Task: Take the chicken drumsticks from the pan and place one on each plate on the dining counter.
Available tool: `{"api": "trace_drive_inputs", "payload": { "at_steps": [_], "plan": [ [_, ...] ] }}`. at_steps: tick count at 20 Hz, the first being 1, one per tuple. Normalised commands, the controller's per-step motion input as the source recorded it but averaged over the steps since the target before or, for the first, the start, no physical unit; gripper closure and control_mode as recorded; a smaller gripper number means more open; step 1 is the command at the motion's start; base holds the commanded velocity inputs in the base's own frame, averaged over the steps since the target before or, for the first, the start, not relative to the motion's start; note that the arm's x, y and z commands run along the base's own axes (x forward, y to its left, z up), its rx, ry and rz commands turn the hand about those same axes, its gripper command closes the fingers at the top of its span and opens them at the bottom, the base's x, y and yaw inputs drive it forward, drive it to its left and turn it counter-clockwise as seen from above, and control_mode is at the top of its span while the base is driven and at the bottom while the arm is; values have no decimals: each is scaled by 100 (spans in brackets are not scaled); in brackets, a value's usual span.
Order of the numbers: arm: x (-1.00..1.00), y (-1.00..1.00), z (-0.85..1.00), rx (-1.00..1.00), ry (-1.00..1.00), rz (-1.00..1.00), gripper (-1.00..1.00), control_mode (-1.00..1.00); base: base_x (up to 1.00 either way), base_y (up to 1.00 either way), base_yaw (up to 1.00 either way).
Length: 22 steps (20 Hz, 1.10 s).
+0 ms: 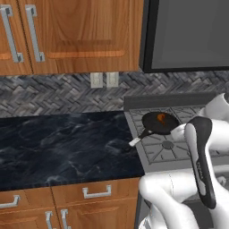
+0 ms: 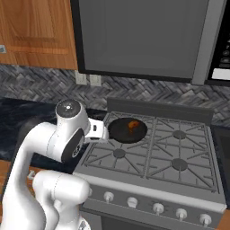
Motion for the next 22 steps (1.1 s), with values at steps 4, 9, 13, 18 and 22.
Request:
{"api": "trace_drive_inputs", "payload": {
  "at_steps": [4,9,13,18,22],
  "plan": [
    [25,-59,-43,0,-7,-16,-100,-100,0,0,0],
    [49,-59,-3,3,-5,-16,-100,-100,0,0,0],
    [74,-44,0,9,0,-10,-100,-100,0,0,0],
    [85,-17,-1,8,1,-2,-100,-100,0,0,0],
    [86,0,-17,7,7,0,-100,-100,0,0,0]
  ]
}}
